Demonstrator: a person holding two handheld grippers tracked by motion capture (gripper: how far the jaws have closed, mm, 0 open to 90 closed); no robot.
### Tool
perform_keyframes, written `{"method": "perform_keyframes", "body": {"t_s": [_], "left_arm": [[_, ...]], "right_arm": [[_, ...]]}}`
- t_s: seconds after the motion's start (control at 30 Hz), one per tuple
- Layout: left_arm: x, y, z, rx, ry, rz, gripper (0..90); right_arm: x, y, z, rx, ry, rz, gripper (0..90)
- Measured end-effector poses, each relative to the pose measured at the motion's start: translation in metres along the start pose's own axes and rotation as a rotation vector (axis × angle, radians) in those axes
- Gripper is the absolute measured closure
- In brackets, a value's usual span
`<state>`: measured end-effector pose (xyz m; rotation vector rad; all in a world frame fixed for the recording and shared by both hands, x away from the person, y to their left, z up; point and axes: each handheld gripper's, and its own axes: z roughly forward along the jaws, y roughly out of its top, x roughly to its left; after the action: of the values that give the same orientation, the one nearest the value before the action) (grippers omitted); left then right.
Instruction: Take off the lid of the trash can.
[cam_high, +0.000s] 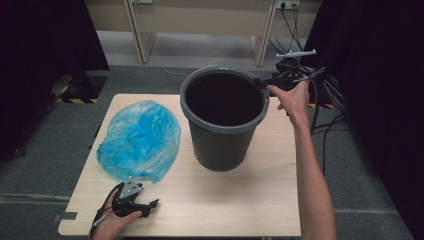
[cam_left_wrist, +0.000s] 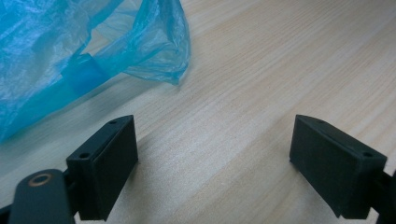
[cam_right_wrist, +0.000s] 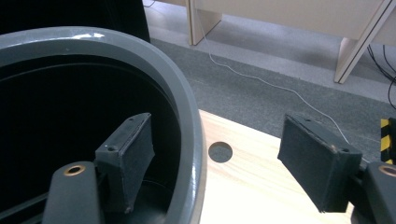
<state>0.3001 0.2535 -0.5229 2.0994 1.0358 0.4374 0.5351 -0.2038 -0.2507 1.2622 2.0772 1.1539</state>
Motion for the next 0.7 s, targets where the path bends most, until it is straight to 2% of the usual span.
{"method": "perform_keyframes", "body": {"t_s": [0.1,0.23,0.3,0.33,0.43,0.57,0.67,0.7], "left_arm": [[0.0,0.0,0.0,0.0,0.0,0.0,14.3],[0.0,0.0,0.0,0.001,-0.001,0.0,14.3],[0.0,0.0,0.0,0.001,-0.001,0.0,14.3],[0.0,0.0,0.0,0.001,-0.001,0.0,14.3],[0.0,0.0,0.0,0.001,-0.001,0.0,14.3],[0.0,0.0,0.0,0.001,-0.001,0.001,14.3],[0.0,0.0,-0.001,0.002,-0.002,0.0,14.3],[0.0,0.0,-0.001,0.001,-0.002,0.0,14.3]], "right_arm": [[0.002,0.0,0.003,0.01,0.0,-0.002,30.1],[0.008,0.002,0.007,0.071,-0.016,-0.025,38.7],[0.009,0.002,0.008,0.084,-0.017,-0.03,39.7],[0.012,0.003,0.011,0.115,-0.025,-0.038,42.2],[0.014,0.004,0.013,0.139,-0.036,-0.045,45.9],[0.017,0.005,0.018,0.171,-0.035,-0.038,55.9],[0.021,0.007,0.02,0.189,-0.036,-0.065,67.7],[0.023,0.008,0.02,0.19,-0.054,-0.073,70.9]]}}
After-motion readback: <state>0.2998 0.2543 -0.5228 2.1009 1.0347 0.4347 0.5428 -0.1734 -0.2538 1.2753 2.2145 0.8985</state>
